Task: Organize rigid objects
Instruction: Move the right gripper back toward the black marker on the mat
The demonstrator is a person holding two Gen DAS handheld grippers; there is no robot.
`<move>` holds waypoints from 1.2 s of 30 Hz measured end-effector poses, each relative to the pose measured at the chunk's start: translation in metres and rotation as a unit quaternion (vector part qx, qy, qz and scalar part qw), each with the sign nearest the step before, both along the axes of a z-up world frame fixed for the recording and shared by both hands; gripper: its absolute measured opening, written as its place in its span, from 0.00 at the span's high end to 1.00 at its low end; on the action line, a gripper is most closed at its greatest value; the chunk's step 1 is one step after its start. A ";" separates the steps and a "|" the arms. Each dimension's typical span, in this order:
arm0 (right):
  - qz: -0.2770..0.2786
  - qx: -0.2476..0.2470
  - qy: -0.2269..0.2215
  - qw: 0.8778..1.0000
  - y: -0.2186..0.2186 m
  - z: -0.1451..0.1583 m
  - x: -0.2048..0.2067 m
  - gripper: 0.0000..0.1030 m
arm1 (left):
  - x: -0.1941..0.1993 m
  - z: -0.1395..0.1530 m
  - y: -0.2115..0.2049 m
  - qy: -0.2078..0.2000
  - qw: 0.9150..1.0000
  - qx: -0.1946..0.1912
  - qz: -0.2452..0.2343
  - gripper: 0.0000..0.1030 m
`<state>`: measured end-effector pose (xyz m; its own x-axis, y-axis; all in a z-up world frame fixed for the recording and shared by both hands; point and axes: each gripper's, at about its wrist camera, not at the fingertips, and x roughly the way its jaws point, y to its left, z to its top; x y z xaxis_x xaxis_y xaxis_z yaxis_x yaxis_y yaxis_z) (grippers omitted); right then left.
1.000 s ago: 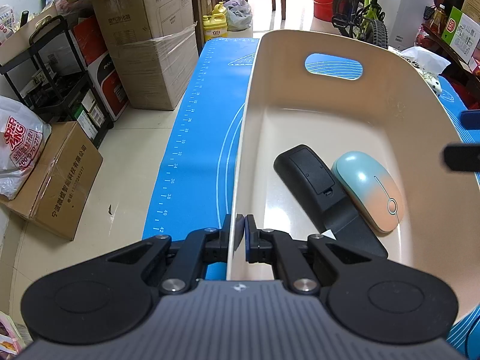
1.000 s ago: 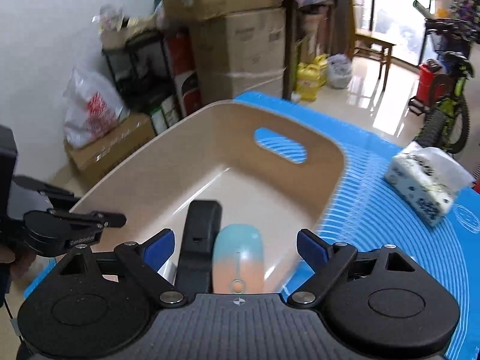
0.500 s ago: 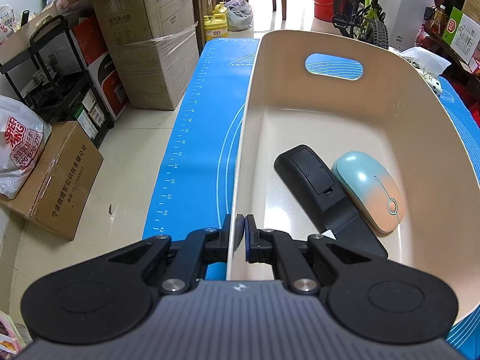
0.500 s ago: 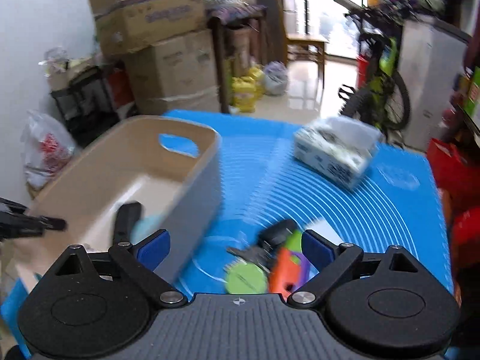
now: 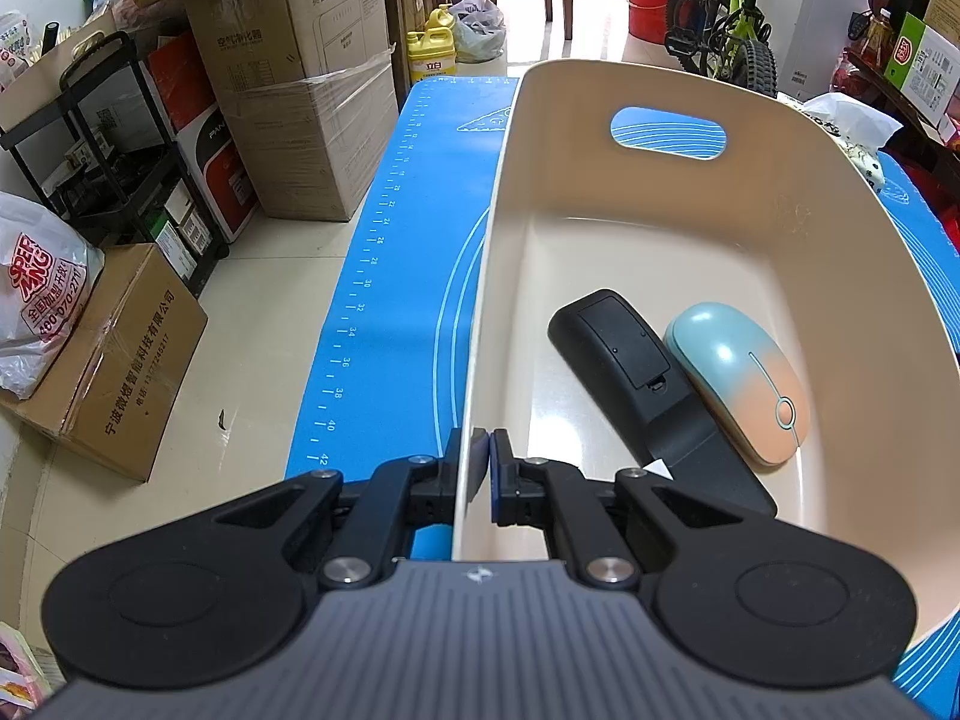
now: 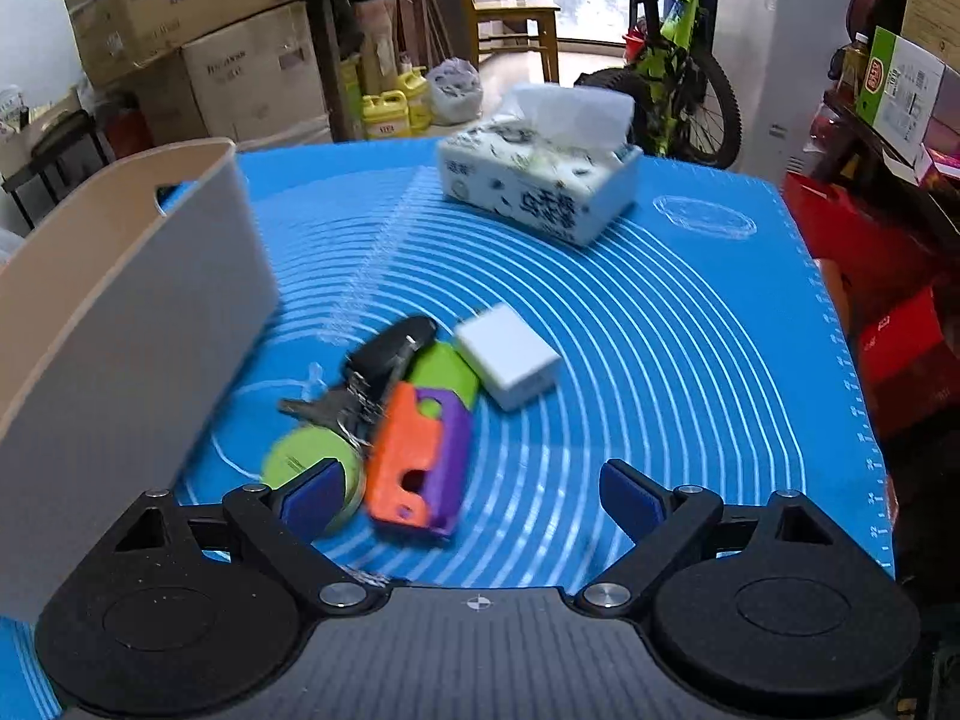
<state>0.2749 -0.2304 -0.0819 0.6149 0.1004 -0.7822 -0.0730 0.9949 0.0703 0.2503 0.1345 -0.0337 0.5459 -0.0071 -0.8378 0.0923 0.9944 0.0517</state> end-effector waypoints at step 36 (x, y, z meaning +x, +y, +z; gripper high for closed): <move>0.256 -0.057 0.048 0.964 0.013 -0.021 -0.017 0.53 | 0.000 0.001 0.001 -0.001 1.000 0.001 0.001 0.92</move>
